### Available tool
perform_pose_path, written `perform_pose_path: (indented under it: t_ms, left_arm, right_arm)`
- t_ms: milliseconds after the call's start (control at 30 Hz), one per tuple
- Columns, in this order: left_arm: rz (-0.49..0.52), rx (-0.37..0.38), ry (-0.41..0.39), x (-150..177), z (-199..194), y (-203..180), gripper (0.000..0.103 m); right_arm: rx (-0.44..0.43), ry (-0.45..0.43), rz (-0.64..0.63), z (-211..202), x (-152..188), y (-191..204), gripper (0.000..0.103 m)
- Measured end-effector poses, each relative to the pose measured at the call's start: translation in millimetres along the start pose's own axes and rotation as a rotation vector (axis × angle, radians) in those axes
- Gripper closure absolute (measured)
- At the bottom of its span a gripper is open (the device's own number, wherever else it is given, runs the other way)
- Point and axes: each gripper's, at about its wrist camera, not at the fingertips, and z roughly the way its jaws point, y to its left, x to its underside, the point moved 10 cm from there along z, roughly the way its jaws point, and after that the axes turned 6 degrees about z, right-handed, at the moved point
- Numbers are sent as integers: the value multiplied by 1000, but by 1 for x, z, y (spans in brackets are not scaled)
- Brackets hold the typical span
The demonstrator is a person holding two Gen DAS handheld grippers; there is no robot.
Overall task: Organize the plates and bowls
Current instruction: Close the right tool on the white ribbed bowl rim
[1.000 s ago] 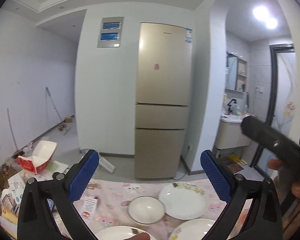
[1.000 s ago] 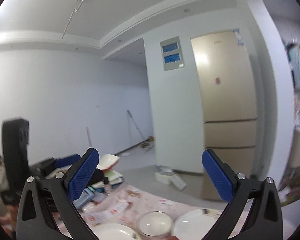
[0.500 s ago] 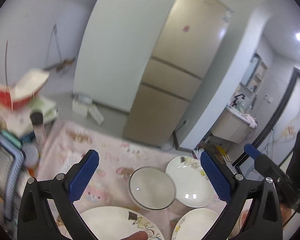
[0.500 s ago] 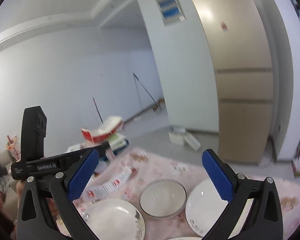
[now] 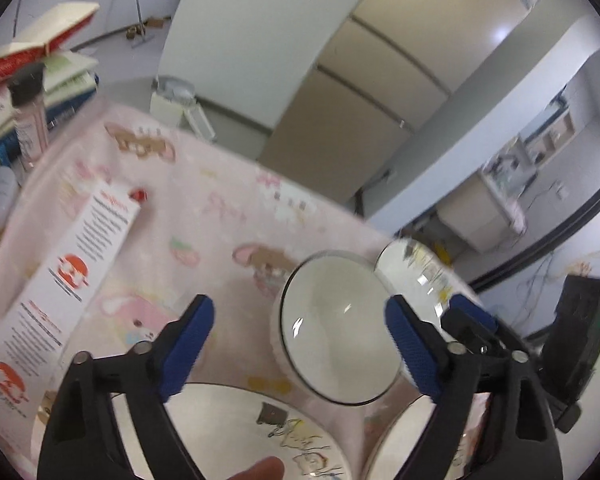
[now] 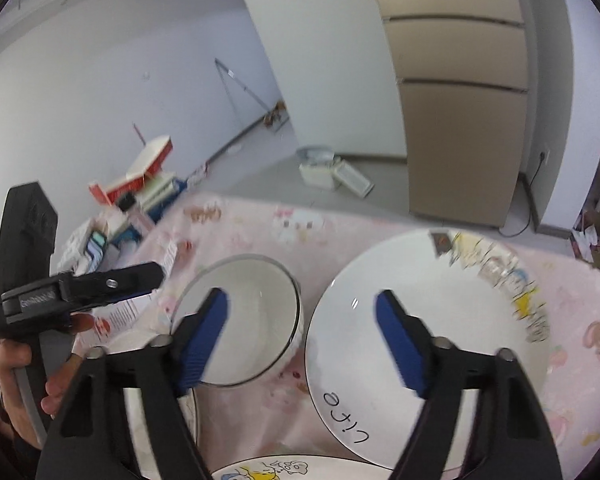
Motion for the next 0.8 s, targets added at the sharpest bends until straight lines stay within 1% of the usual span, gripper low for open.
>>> perform_pose_path:
  t_ms: [33, 67, 100, 133, 167, 200, 267, 300, 333, 400, 467, 533, 567, 600, 700, 800]
  left_arm:
    - [2, -3, 22, 3, 7, 2, 24]
    - [0, 7, 48, 8, 15, 4, 26]
    - [-8, 32, 77, 13, 22, 3, 33]
    - [-16, 47, 98, 17, 27, 2, 39]
    - [-25, 49, 121, 21, 34, 4, 41]
    - [-25, 38, 130, 24, 37, 5, 44]
    - [-7, 5, 134, 27, 42, 8, 47]
    - [3, -5, 132, 27, 43, 9, 55]
    - [8, -10, 126, 28, 45, 9, 69]
    - [-2, 21, 106, 27, 46, 5, 78]
    - [5, -23, 100, 26, 46, 8, 80]
    - [3, -66, 90, 26, 43, 14, 82]
    - [-14, -76, 81, 24, 42, 19, 82]
    - [-27, -69, 77, 24, 40, 22, 82]
    - [-67, -10, 73, 22, 38, 26, 82]
    - [-73, 3, 73, 21, 40, 25, 82]
  right_arm:
    - [5, 14, -13, 5, 4, 0, 48]
    - [9, 27, -28, 9, 8, 2, 54]
    - [23, 38, -48, 13, 11, 3, 70]
    - [47, 47, -74, 17, 15, 4, 79]
    - [61, 56, -93, 21, 17, 5, 79]
    - [61, 67, -107, 23, 20, 7, 81]
    - [60, 82, -117, 28, 24, 10, 81]
    - [61, 87, -124, 31, 26, 11, 83]
    - [55, 93, -127, 33, 28, 13, 85]
    - [65, 88, -127, 35, 29, 13, 85]
    - [51, 72, -119, 33, 27, 16, 85]
    - [5, 63, -105, 30, 25, 23, 85]
    - [-20, 64, -99, 30, 25, 27, 85]
    - [-26, 67, -101, 31, 26, 30, 85]
    - [13, 78, -116, 37, 30, 28, 85]
    - [-2, 83, -90, 38, 30, 27, 84]
